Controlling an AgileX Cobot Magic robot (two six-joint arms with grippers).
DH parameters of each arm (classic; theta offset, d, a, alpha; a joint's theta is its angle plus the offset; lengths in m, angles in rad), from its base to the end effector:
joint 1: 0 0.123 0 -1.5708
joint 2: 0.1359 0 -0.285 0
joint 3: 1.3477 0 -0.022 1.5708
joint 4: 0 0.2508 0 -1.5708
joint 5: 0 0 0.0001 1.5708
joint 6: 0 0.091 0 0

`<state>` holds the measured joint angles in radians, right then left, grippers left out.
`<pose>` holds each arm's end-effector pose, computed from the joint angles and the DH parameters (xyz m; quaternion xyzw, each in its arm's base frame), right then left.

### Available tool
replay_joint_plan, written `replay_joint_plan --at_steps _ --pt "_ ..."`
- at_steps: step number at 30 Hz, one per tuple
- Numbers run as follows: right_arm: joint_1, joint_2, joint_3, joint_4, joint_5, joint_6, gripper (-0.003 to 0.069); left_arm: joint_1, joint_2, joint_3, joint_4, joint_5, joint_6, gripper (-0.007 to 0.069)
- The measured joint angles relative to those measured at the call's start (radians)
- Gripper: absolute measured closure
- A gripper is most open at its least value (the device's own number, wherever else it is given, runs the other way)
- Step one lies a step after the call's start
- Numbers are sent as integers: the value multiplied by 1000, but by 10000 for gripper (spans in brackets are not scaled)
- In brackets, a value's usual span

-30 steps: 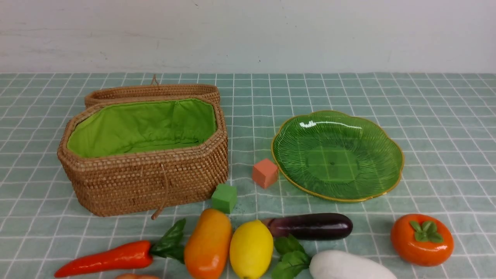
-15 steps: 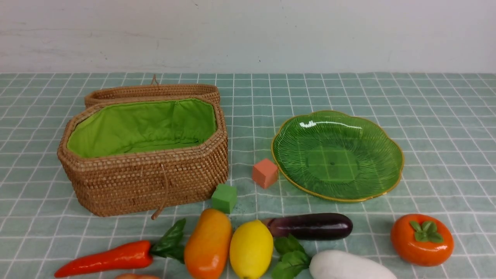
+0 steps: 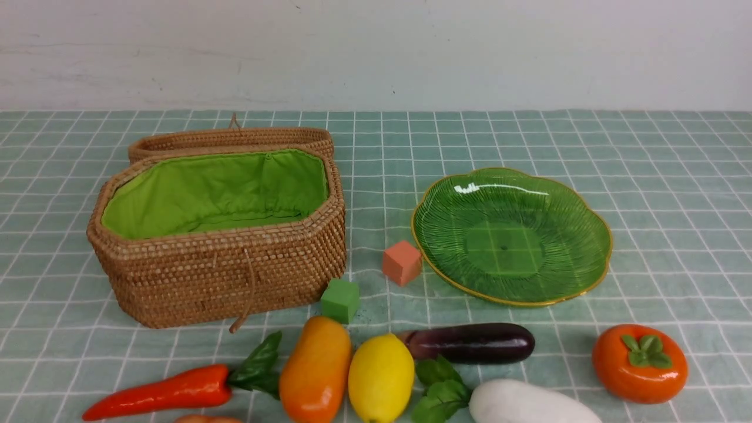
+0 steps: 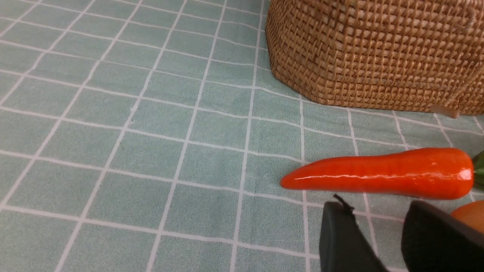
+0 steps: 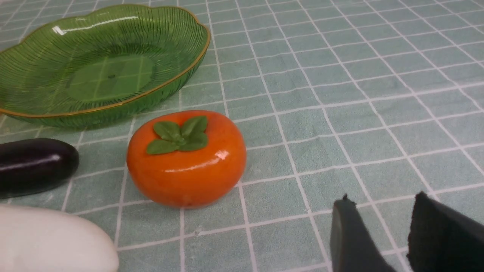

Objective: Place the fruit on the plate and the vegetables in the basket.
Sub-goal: Grab a tomato with your right arm and place it on the plate on the right.

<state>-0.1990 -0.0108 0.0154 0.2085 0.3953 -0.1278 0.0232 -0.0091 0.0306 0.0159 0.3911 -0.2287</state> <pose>0.0523 -0.0031 0.1738 0.0827 0.8018 -0.0075 0.5918 0.0523 0.0018 0.1683 -0.0979 0.8064 -0.0531 0.5808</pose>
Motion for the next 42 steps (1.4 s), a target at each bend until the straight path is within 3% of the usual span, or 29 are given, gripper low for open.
replay_joint_plan --at_steps 11,16,21,29,35,42 --pt "0 0 1 3 -12 0 417 0 0 0 0 0 0 386" --pt "0 0 11 171 -123 0 417 0 0 0 0 0 0 386" --pt "0 0 11 254 -203 13 417 0 0 0 0 0 0 386" --pt "0 19 11 418 -295 283 417 0 0 0 0 0 0 386" --pt "0 20 9 408 -322 295 417 0 0 0 0 0 0 386" --pt "0 57 -220 282 -132 108 417 0 0 0 0 0 0 386"
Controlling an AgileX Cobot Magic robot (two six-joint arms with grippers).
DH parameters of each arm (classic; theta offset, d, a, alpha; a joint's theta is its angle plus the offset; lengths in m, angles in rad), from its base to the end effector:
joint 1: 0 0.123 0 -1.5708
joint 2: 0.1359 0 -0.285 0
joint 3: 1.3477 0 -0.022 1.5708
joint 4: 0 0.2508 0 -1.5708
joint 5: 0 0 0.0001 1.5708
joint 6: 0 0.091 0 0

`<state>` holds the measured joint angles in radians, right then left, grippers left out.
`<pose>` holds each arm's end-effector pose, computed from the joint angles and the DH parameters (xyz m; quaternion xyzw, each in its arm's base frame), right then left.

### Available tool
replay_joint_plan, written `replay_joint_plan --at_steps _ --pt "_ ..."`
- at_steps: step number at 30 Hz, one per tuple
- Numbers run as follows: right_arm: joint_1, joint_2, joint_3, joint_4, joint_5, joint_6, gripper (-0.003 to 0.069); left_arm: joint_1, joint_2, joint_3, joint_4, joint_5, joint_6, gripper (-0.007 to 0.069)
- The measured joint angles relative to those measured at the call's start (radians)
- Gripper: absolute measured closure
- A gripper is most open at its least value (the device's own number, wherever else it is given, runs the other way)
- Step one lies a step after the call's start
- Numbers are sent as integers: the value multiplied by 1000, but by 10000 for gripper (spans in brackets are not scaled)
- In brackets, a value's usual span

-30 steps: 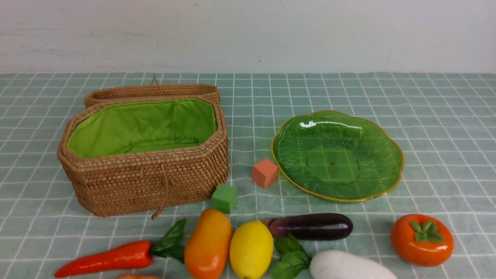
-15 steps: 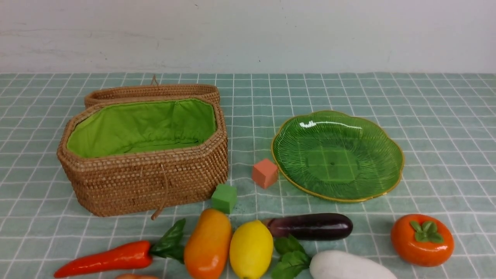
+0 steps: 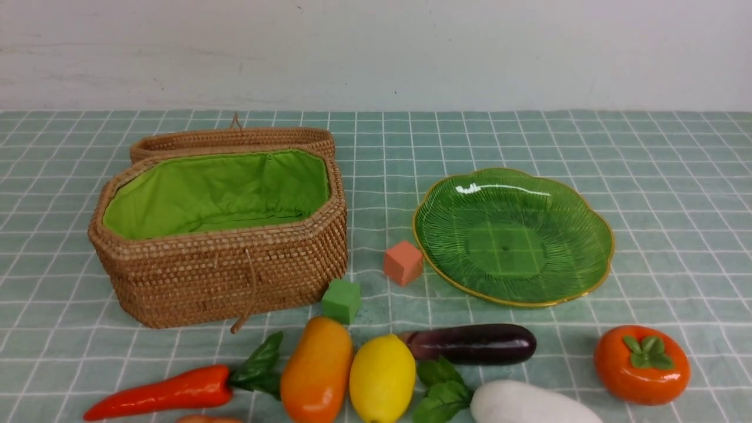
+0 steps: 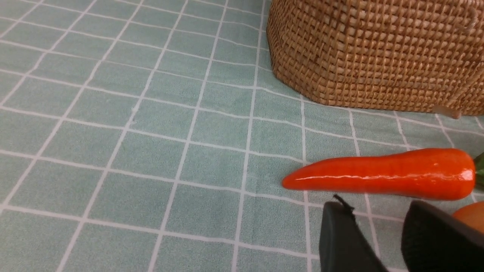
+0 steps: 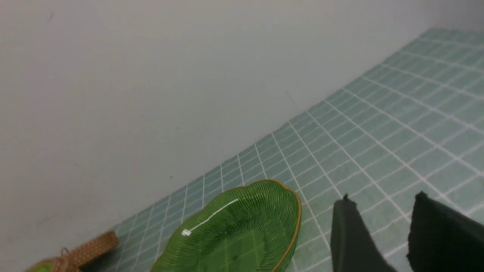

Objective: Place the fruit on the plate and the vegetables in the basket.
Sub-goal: Grab a tomato with your right arm and place it on the plate on the right.

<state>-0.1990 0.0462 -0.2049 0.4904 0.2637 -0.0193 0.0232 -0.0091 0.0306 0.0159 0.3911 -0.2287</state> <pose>0.0492 0.0015 0.2580 0.1844 0.6782 0.1341 0.6986 0.0523 0.0018 0.1683 -0.0979 0.8064 -0.0531 0.5808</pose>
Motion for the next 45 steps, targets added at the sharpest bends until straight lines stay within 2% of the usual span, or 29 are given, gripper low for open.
replay_joint_plan --at_steps 2,5,11,19,24,33,41,45 --pt "3 95 -156 -38 160 -79 417 0 0 0 0 0 0 386" --pt "35 222 -280 -76 260 -113 417 0 0 0 0 0 0 386" --pt "93 363 -332 -118 312 -129 417 0 0 0 0 0 0 386" --pt "127 385 -331 -77 357 -128 417 0 0 0 0 0 0 386" --pt "177 474 -331 -57 374 -89 417 0 0 0 0 0 0 386" --pt "180 681 -337 -29 387 -6 412 0 0 0 0 0 0 386" --pt "179 832 -391 -26 438 19 318 0 0 0 0 0 0 386" --pt "179 867 -398 -26 433 19 224 0 0 0 0 0 0 386"
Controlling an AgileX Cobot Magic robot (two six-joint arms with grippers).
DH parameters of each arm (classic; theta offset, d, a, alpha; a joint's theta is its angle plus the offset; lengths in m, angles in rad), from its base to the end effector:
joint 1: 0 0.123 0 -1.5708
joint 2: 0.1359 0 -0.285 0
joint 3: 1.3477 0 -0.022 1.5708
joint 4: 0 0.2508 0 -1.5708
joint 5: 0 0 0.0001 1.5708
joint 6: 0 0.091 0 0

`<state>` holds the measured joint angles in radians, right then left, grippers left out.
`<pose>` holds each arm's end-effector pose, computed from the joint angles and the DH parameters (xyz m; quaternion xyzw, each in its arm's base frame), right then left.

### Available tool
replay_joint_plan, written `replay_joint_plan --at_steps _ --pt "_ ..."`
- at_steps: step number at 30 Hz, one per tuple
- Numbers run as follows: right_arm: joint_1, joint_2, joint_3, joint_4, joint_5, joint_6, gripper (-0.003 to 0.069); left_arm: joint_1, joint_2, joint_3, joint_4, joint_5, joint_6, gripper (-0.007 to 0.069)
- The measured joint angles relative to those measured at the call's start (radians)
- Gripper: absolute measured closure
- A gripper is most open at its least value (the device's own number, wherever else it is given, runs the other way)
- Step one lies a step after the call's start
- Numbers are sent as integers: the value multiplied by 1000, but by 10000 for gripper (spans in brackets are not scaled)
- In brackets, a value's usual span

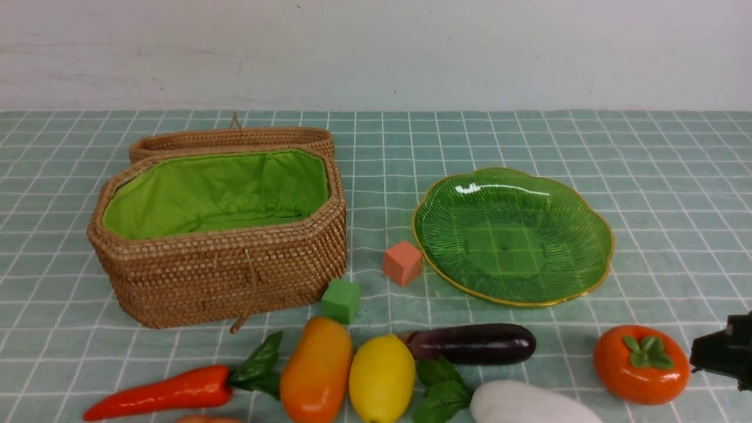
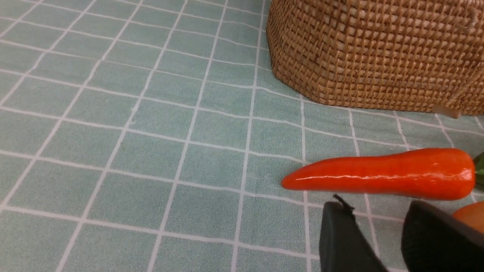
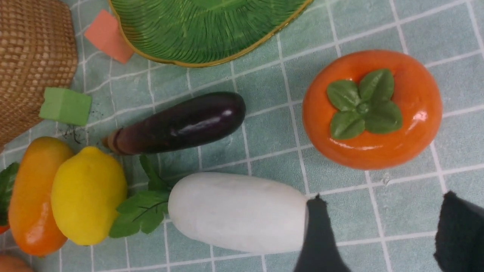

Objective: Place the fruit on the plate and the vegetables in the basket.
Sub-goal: Grab a tomato with your right arm and place it on the plate on the right.

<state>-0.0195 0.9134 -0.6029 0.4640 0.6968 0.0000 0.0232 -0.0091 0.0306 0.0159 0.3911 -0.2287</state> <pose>0.1644 0.0230 0.2696 0.1289 0.9209 0.1931 0.3130 0.0523 0.0018 0.1683 -0.0979 0.8064 -0.0531 0.5808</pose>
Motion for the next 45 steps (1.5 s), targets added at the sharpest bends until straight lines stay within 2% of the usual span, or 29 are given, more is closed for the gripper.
replay_joint_plan --at_steps 7,11,24,29,34,39,45 --pt "0 73 0 0 -15 0 94 0 0 0 0 0 0 386" --pt "0 107 0 -1 -15 0 74 0 0 0 0 0 0 386" --pt "0 124 -1 -31 -22 0 74 0 0 0 0 0 0 386" --pt "0 136 -1 -31 -34 42 74 0 0 0 0 0 0 386" --pt "-46 199 -2 -25 -35 51 74 0 0 0 0 0 0 386" --pt "-148 260 -4 70 -9 -59 74 0 0 0 0 0 0 386" --pt "-194 264 -5 175 -6 -179 74 0 0 0 0 0 0 386"
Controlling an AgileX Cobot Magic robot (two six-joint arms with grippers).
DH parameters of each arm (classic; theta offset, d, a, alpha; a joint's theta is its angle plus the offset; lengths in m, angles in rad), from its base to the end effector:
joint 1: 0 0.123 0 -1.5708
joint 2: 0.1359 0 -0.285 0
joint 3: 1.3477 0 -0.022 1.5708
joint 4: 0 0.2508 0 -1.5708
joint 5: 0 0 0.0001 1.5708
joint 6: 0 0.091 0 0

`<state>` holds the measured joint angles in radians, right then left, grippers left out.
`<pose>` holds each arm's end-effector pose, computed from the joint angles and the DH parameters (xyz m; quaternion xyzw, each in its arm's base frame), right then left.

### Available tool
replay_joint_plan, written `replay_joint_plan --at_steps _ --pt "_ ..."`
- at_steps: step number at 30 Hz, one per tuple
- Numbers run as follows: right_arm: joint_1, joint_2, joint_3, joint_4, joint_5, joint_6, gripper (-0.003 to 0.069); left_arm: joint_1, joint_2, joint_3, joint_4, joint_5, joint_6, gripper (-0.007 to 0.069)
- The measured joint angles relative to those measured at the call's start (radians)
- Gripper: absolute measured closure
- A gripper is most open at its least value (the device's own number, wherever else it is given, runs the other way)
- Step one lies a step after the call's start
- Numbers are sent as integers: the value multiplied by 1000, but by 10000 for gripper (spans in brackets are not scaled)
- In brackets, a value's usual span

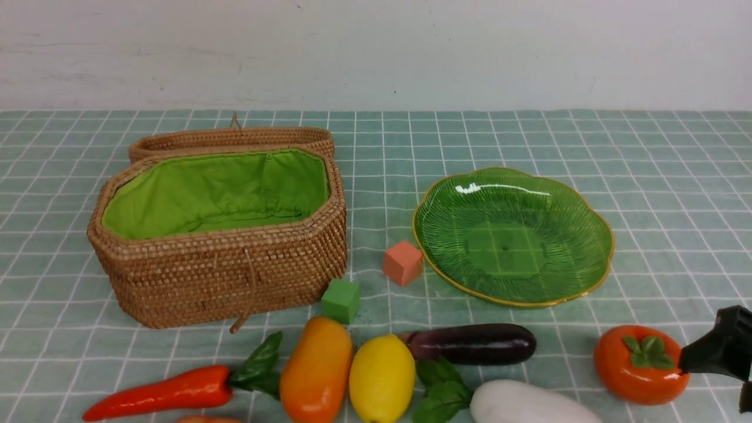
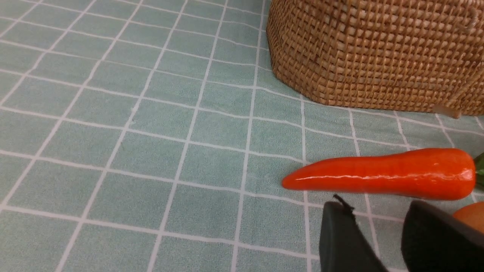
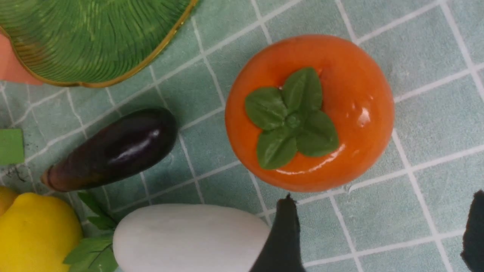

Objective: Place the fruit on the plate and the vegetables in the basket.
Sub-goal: Grab a tomato with your right arm and place it on the plate on the right.

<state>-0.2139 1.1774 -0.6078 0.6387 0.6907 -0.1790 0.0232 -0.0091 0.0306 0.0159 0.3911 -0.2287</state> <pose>0.2030 -0.0087 0.2279 0.2139 0.9271 0.2026 0.2315 0.0523 0.0018 0.1683 -0.0979 0.8064 -0.0531 0.5808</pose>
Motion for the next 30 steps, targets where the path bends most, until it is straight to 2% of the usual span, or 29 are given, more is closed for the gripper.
replay_joint_plan --at_steps 19,30 --pt "-4 88 -11 21 -12 -42 74 0 0 0 0 0 0 386" --pt "-4 153 -64 39 -73 -56 74 0 0 0 0 0 0 386"
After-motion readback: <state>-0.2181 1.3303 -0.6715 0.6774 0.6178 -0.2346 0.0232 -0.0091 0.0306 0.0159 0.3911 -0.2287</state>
